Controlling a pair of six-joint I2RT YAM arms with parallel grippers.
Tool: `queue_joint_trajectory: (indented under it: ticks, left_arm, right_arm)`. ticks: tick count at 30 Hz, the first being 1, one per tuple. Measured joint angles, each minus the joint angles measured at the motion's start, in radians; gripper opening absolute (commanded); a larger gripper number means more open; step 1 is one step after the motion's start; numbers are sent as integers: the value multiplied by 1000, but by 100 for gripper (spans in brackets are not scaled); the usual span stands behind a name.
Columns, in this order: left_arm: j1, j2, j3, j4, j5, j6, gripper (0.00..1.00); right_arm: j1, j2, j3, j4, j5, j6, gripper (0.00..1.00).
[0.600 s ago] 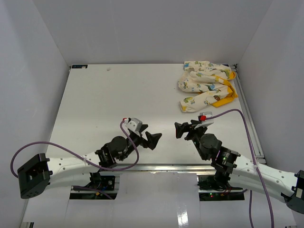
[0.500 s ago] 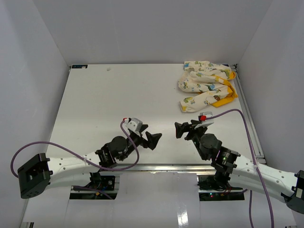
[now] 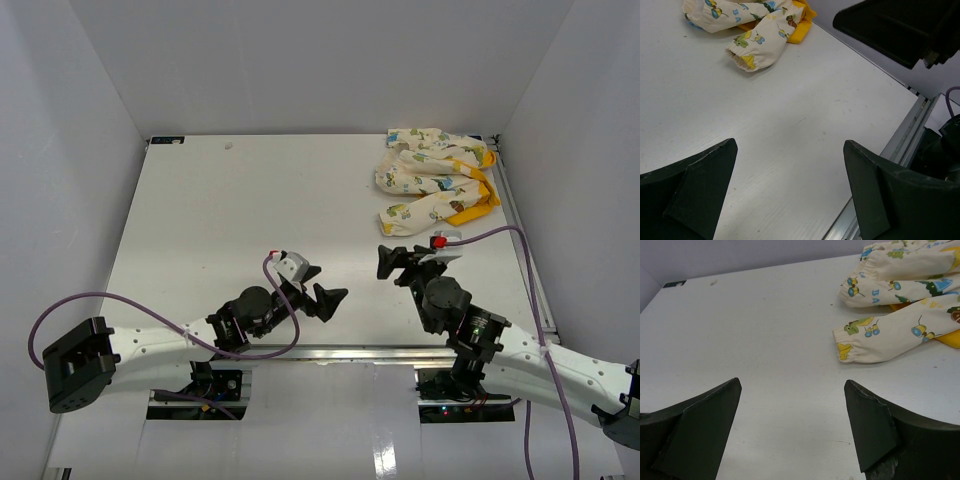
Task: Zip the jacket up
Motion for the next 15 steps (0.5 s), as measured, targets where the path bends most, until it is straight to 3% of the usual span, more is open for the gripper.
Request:
queue_joint_trajectory:
  ticks: [5, 11, 15]
  left_arm:
    - [0, 4, 0, 3, -6, 2, 98]
    - [0, 1, -1, 4, -44, 3, 98]
    - [0, -5, -2, 4, -62, 2, 98]
  right_arm:
    - [-59, 88, 67, 15, 81, 3, 90]
    - [-332, 379, 224, -2, -15, 14, 90]
    - [-449, 529, 319, -16, -63, 42, 90]
